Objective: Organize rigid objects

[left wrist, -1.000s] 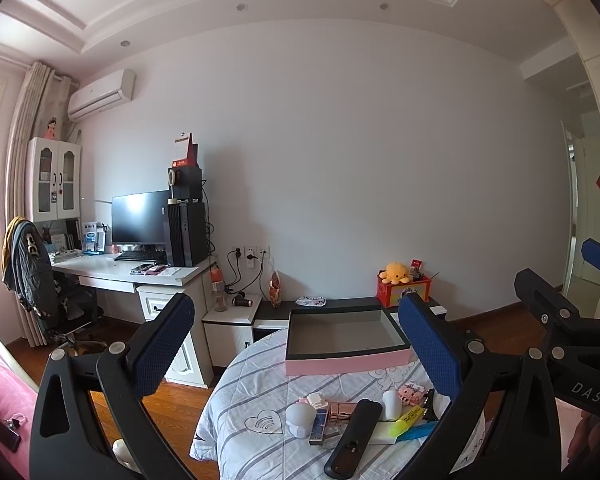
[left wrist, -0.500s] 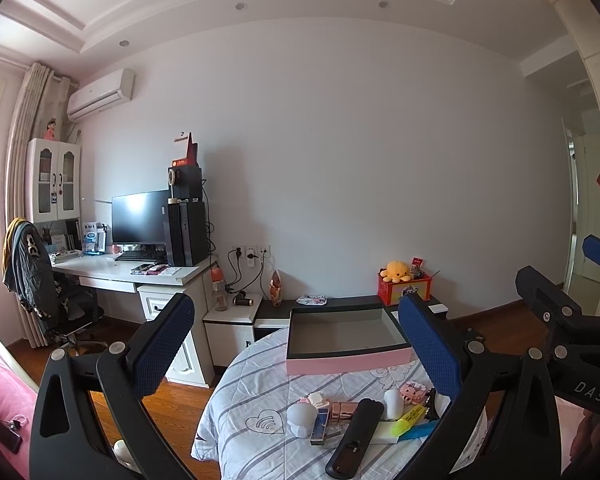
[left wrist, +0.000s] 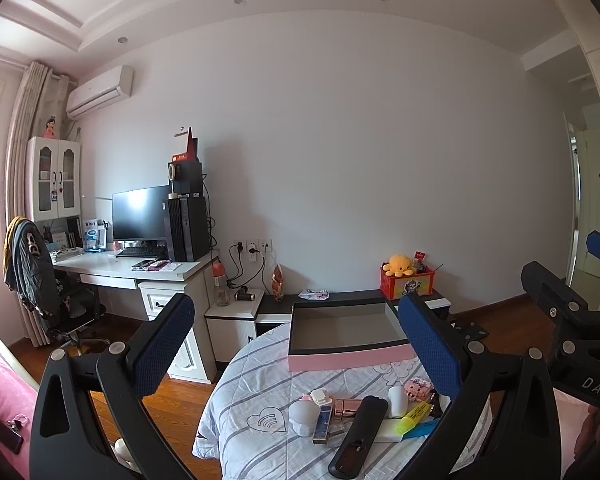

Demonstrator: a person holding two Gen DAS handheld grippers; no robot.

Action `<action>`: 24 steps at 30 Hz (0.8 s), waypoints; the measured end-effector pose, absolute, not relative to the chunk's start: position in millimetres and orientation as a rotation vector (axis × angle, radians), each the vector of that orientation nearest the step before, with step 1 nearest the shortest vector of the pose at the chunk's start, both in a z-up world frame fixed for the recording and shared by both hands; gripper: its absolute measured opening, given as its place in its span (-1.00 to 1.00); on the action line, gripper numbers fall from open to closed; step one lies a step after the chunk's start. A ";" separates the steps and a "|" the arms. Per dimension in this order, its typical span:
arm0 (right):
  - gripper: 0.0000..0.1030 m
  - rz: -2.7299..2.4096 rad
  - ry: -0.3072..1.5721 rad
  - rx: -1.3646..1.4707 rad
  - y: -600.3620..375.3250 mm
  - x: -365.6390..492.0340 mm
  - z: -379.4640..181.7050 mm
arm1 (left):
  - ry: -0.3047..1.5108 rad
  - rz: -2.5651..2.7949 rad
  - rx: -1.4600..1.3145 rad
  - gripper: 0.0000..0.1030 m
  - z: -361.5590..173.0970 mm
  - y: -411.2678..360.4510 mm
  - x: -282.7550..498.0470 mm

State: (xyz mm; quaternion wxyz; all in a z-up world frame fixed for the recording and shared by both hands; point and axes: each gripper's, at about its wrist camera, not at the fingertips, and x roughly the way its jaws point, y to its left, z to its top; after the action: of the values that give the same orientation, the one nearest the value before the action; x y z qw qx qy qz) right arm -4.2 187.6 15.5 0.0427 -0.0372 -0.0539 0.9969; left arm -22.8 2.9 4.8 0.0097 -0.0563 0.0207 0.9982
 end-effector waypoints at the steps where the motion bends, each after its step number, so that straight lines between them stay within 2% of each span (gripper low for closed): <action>1: 1.00 3.050 -0.164 -0.116 187.9 -5.1 15.0 | 0.063 3.117 -0.178 1.00 4.4 2.8 -24.4; 12: 1.00 3.050 -0.148 -0.173 192.1 -24.1 3.0 | 0.071 3.130 -0.237 1.00 -6.9 3.3 -49.9; 24: 1.00 3.035 -0.099 -0.424 211.4 -83.7 -43.0 | 0.116 3.120 -0.481 1.00 -50.7 4.7 -111.4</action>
State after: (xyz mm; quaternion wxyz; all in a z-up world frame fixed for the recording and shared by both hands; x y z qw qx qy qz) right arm -83.7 211.4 -43.0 0.0376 -0.1383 -0.0322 0.9892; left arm -111.4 4.7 -50.7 -0.0085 -0.1523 0.0366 0.9876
